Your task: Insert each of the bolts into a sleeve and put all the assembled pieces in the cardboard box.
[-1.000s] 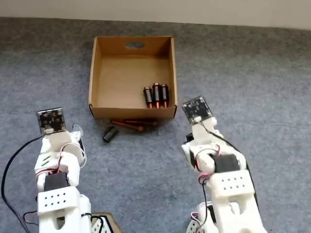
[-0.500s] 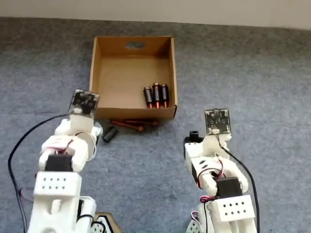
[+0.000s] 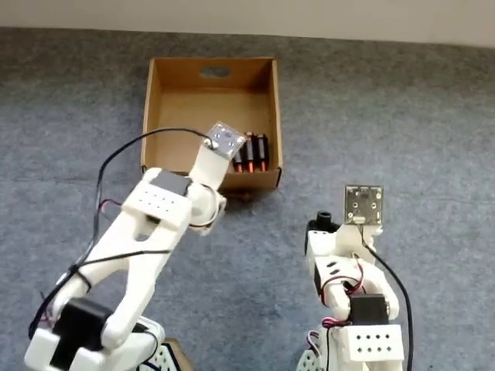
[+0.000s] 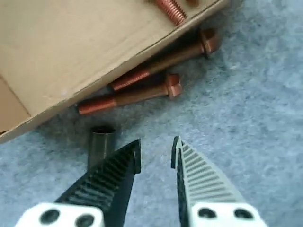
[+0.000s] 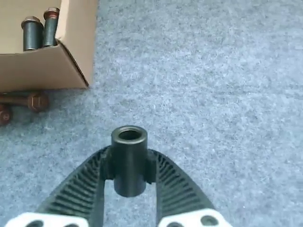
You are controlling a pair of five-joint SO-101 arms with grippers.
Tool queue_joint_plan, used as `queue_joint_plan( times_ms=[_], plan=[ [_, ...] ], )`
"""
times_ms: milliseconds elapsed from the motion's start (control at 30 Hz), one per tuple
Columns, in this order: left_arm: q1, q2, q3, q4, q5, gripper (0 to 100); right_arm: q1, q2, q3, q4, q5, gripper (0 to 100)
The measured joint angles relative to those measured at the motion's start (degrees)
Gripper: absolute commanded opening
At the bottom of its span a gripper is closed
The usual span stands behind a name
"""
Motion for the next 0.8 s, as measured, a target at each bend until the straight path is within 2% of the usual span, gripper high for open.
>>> queue_joint_plan(
  times_ms=[100, 200, 500, 800],
  plan=[
    [1.3, 3.9, -2.5, 0.0, 5.9, 13, 0.0, -0.5, 0.0, 0.0, 0.0, 0.6],
    [1.8, 7.1, -4.3, -1.0, 8.6, 13, 0.0, -0.7, 0.0, 0.0, 0.0, 0.6],
    [1.8, 16.7, -4.7, -10.7, 9.5, 13, 0.0, -0.7, 0.0, 0.0, 0.0, 0.6],
    [3.8, 17.3, -4.7, -11.5, 9.6, 13, 0.0, -0.7, 0.0, 0.0, 0.0, 0.6]
  ],
)
